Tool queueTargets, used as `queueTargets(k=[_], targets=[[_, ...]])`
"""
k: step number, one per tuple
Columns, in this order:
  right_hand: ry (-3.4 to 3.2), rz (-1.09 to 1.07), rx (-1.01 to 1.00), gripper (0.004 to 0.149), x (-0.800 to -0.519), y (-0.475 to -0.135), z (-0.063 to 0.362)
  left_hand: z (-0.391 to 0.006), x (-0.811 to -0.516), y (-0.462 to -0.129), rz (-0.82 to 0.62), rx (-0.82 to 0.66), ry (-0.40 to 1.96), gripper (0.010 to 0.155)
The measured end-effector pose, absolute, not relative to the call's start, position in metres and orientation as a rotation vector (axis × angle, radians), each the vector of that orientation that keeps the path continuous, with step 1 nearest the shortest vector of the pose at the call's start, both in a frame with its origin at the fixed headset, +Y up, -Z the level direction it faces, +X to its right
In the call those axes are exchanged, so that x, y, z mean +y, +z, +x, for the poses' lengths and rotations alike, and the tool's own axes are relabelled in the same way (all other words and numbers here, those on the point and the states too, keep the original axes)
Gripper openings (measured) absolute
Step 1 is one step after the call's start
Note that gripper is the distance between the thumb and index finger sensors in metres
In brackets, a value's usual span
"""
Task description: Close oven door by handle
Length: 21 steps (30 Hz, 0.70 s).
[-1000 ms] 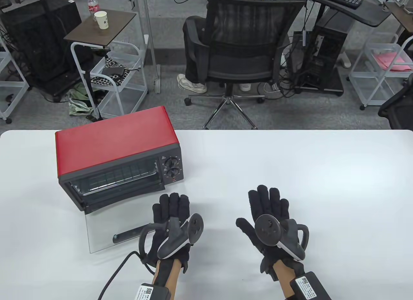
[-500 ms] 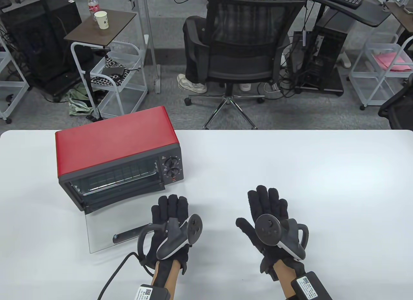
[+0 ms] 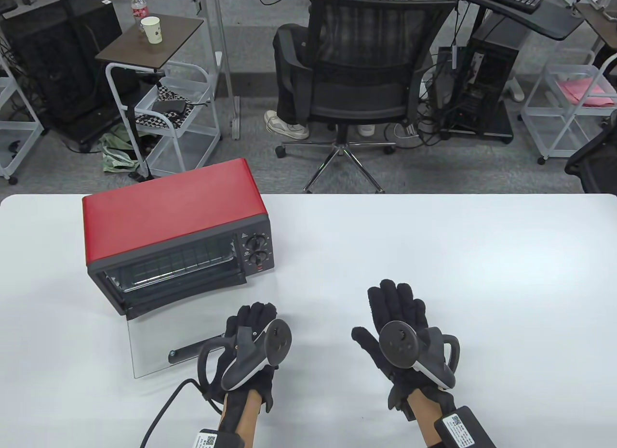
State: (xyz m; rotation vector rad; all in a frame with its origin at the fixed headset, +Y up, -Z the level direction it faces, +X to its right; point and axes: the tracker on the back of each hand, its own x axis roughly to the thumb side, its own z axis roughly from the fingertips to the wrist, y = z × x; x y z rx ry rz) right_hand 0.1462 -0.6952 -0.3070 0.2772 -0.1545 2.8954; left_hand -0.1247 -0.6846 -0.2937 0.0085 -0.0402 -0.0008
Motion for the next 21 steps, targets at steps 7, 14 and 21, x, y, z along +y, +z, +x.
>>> queueTargets(k=[7, 14, 21], targets=[[2.909, 0.278, -0.134, 0.079, -0.695, -0.306, 0.146, -0.142, -0.699, -0.295, -0.188, 0.02, -0.045, 0.035], [2.916, 0.28, -0.118, 0.079, -0.695, -0.306, 0.146, -0.185, -0.723, -0.296, -0.462, 0.289, -0.128, 0.034], [2.913, 0.275, -0.114, 0.079, -0.695, -0.306, 0.146, -0.228, -0.736, -0.286, -0.631, 0.587, -0.072, 0.039]])
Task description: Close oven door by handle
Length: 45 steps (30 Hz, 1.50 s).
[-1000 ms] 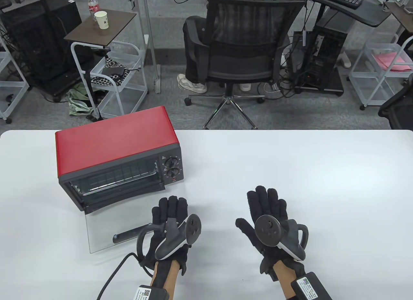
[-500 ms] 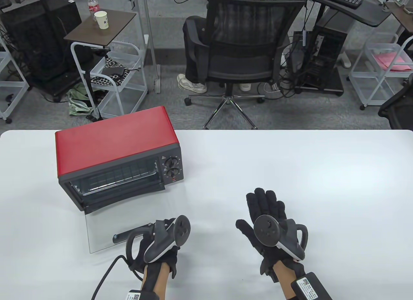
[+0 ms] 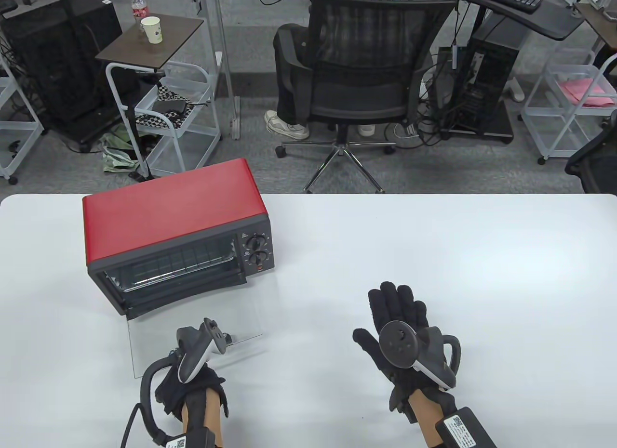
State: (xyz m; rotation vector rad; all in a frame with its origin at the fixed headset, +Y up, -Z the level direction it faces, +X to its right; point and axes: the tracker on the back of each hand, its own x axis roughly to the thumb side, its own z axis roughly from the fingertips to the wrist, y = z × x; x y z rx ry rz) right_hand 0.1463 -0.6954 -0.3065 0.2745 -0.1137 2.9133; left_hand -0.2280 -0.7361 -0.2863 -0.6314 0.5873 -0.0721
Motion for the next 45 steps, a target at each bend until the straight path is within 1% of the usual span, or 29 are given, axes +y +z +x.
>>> queueTargets(k=[1, 4, 7, 9, 10, 12, 13, 14, 15, 18, 19, 21, 22, 24, 26, 29, 32, 36, 38, 42, 45], targets=[[2.913, 0.273, -0.113, 0.079, -0.695, -0.307, 0.146, -0.232, -0.737, -0.285, -0.649, 0.617, -0.067, 0.041], [2.913, 0.272, -0.107, 0.079, -0.696, -0.307, 0.146, -0.241, -0.741, -0.281, -0.634, 0.656, 0.013, 0.049], [2.91, 0.268, -0.103, 0.079, -0.696, -0.307, 0.147, -0.25, -0.746, -0.277, -0.651, 0.697, 0.104, 0.053], [2.909, 0.265, -0.1, 0.079, -0.696, -0.307, 0.147, -0.252, -0.749, -0.276, -0.676, 0.692, 0.146, 0.055], [2.909, 0.264, -0.098, 0.079, -0.696, -0.307, 0.147, -0.252, -0.752, -0.275, -0.704, 0.7, 0.165, 0.057], [2.909, 0.262, -0.094, 0.078, -0.696, -0.307, 0.148, -0.252, -0.76, -0.272, -0.809, 0.704, 0.212, 0.064], [2.912, 0.261, -0.091, 0.078, -0.696, -0.307, 0.148, -0.253, -0.765, -0.269, -0.89, 0.703, 0.257, 0.067], [2.914, 0.261, -0.09, 0.078, -0.696, -0.307, 0.148, -0.254, -0.767, -0.268, -0.922, 0.708, 0.278, 0.068], [2.915, 0.262, -0.087, 0.078, -0.696, -0.307, 0.148, -0.256, -0.77, -0.266, -0.951, 0.714, 0.308, 0.069], [2.913, 0.264, -0.081, 0.078, -0.696, -0.307, 0.147, -0.263, -0.773, -0.264, -0.948, 0.738, 0.324, 0.07], [2.913, 0.264, -0.081, 0.078, -0.696, -0.307, 0.147, -0.266, -0.771, -0.264, -0.923, 0.752, 0.329, 0.071], [2.913, 0.265, -0.077, 0.078, -0.696, -0.307, 0.147, -0.271, -0.761, -0.266, -0.725, 0.769, 0.322, 0.07], [2.913, 0.264, -0.076, 0.078, -0.696, -0.307, 0.147, -0.273, -0.757, -0.268, -0.653, 0.758, 0.333, 0.069], [2.912, 0.264, -0.079, 0.078, -0.696, -0.307, 0.147, -0.274, -0.751, -0.269, -0.572, 0.737, 0.359, 0.068], [2.909, 0.264, -0.078, 0.078, -0.697, -0.307, 0.147, -0.274, -0.746, -0.272, -0.466, 0.661, 0.439, 0.066], [2.913, 0.264, -0.076, 0.077, -0.697, -0.307, 0.147, -0.279, -0.737, -0.271, -0.338, 0.675, 0.531, 0.063], [2.91, 0.258, -0.074, 0.077, -0.697, -0.308, 0.147, -0.285, -0.732, -0.27, -0.25, 0.666, 0.593, 0.06], [2.912, 0.263, -0.072, 0.077, -0.697, -0.308, 0.146, -0.292, -0.723, -0.27, -0.092, 0.674, 0.724, 0.058], [2.907, 0.265, -0.073, 0.077, -0.696, -0.308, 0.146, -0.295, -0.72, -0.271, -0.04, 0.686, 0.791, 0.057], [2.901, 0.266, -0.075, 0.077, -0.696, -0.309, 0.146, -0.3, -0.713, -0.274, 0.054, 0.713, 0.829, 0.055], [2.894, 0.263, -0.078, 0.077, -0.696, -0.31, 0.147, -0.303, -0.707, -0.279, 0.056, 0.707, 0.815, 0.055]])
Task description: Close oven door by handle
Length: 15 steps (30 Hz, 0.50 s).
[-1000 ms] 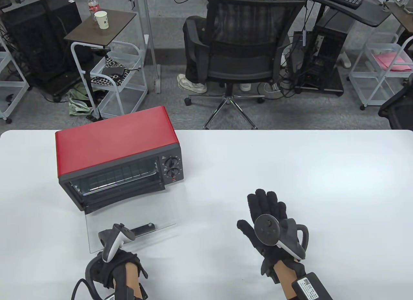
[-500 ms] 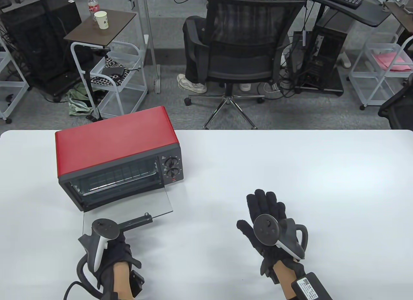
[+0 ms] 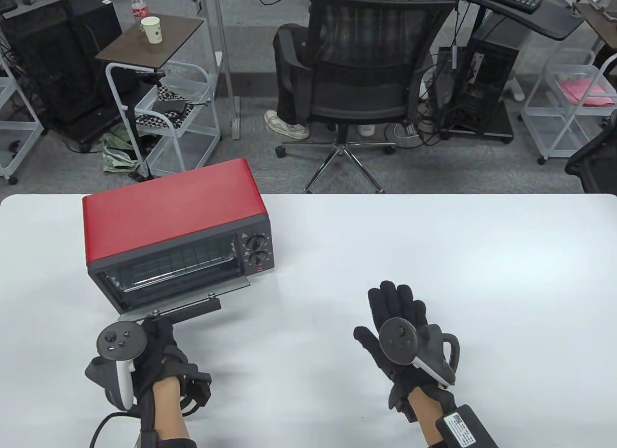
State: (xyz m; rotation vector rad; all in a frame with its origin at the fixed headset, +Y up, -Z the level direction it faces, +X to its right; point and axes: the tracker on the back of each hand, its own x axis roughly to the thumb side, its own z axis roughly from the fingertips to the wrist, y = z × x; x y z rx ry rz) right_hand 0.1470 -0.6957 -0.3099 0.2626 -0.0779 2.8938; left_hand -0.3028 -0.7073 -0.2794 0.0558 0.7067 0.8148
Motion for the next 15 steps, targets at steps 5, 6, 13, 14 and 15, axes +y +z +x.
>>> queueTargets(k=[5, 6, 13, 14, 15], targets=[[2.884, 0.257, -0.081, 0.077, -0.695, -0.311, 0.148, -0.308, -0.7, -0.288, 0.084, 0.713, 0.846, 0.054], [2.882, 0.256, -0.081, 0.077, -0.696, -0.311, 0.149, -0.309, -0.698, -0.291, 0.09, 0.712, 0.847, 0.054], [2.871, 0.255, -0.084, 0.077, -0.695, -0.312, 0.151, -0.317, -0.688, -0.306, 0.118, 0.715, 0.833, 0.053], [2.868, 0.255, -0.083, 0.077, -0.695, -0.312, 0.151, -0.318, -0.686, -0.309, 0.123, 0.715, 0.832, 0.053], [2.866, 0.255, -0.083, 0.077, -0.695, -0.312, 0.151, -0.319, -0.685, -0.311, 0.126, 0.715, 0.828, 0.053]])
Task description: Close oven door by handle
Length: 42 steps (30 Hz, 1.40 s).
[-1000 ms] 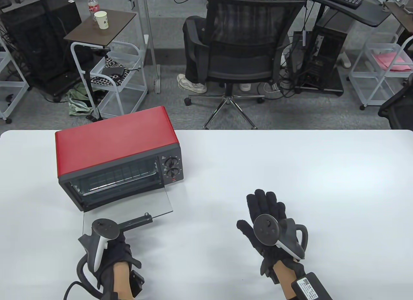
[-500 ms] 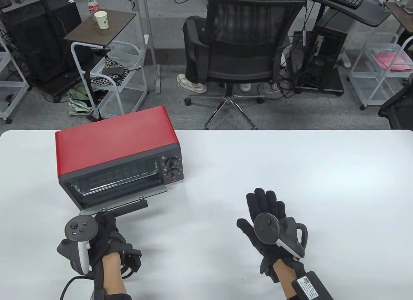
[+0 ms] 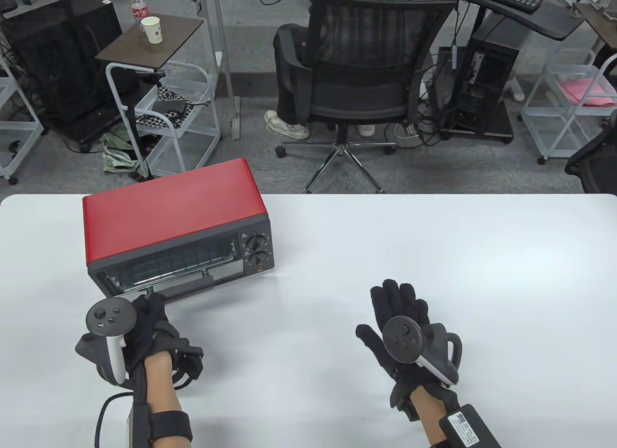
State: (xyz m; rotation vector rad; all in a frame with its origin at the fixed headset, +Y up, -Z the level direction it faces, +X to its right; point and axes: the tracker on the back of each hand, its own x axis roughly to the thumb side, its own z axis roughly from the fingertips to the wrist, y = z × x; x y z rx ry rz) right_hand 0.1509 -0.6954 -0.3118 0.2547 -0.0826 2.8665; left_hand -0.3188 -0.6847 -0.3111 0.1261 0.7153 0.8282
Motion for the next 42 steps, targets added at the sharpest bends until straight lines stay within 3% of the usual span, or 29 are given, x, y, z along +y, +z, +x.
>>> queueTargets(k=[11, 21, 26, 32, 42], targets=[[2.857, 0.232, -0.054, 0.077, -0.699, -0.314, 0.154, -0.328, -0.675, -0.336, 0.159, 0.72, 0.76, 0.055], [2.857, 0.229, -0.056, 0.076, -0.699, -0.315, 0.154, -0.33, -0.68, -0.335, 0.185, 0.647, 0.664, 0.063], [2.849, 0.243, -0.084, 0.076, -0.695, -0.313, 0.151, -0.324, -0.684, -0.325, 0.104, 0.607, 0.521, 0.049], [2.835, 0.294, -0.14, 0.076, -0.686, -0.307, 0.145, -0.282, -0.669, -0.32, 0.134, 0.394, 0.462, 0.043], [2.859, 0.316, -0.156, 0.076, -0.686, -0.303, 0.135, -0.169, -0.65, -0.31, 0.185, 0.084, 0.377, 0.045]])
